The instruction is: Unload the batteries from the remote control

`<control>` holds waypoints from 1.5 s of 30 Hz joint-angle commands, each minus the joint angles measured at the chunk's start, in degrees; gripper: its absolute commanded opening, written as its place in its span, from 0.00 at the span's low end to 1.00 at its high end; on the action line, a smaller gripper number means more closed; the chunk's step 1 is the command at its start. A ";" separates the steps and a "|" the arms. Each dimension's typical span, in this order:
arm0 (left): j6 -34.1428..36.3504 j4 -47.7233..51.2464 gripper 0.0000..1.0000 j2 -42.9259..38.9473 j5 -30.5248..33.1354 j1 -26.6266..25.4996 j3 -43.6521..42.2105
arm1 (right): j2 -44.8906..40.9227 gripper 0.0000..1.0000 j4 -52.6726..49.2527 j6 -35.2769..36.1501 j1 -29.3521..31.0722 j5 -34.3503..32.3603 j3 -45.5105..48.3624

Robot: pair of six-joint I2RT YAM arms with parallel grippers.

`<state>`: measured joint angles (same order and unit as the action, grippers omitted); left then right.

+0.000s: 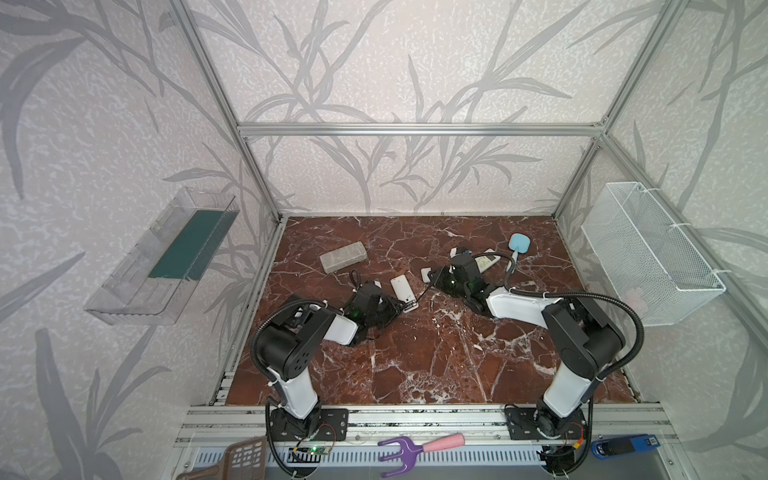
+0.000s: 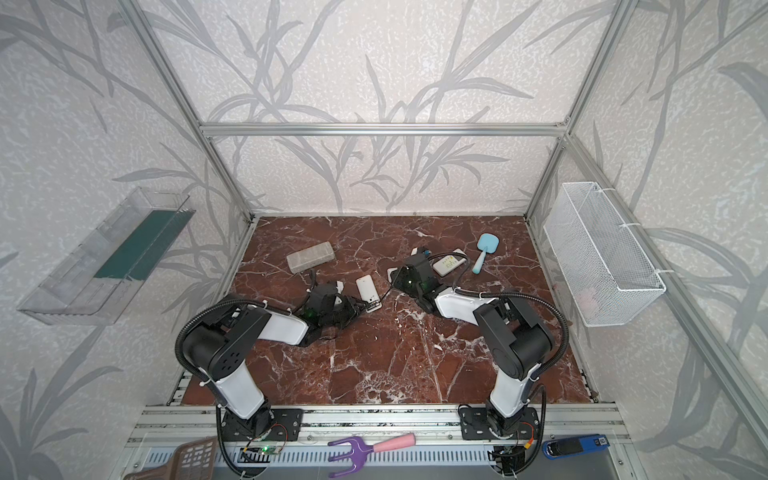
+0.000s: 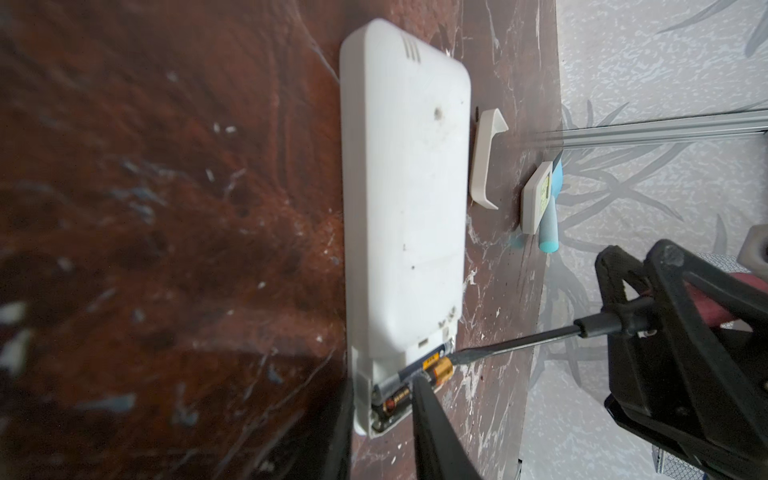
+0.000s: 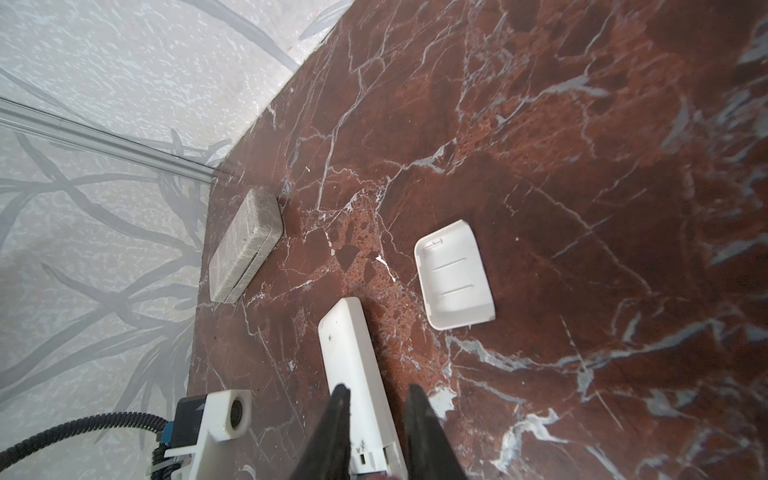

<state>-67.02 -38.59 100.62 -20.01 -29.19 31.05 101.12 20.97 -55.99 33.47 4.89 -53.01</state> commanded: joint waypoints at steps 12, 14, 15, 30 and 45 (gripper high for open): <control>0.23 4.22 0.26 4.15 -0.37 -1.20 2.52 | 2.34 0.00 2.54 -3.77 2.18 9.18 0.02; 0.23 4.47 0.26 4.01 -0.14 -1.21 2.53 | 2.59 0.00 2.41 -3.61 2.09 9.00 0.37; 0.30 4.64 0.26 3.85 0.01 -1.17 2.48 | 2.67 0.00 2.41 -3.62 2.04 8.98 0.47; 4.35 11.08 0.26 -0.56 -0.61 -1.08 4.84 | -6.86 0.00 -8.80 9.14 0.50 3.83 -2.26; 10.93 20.82 0.27 -5.71 -0.81 -0.22 8.45 | -28.49 0.00 -32.45 30.12 12.60 0.50 5.24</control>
<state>-58.00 -20.49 96.07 -21.08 -29.80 38.06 74.74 -4.38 -30.28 43.03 7.51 -49.43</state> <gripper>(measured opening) 0.265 0.228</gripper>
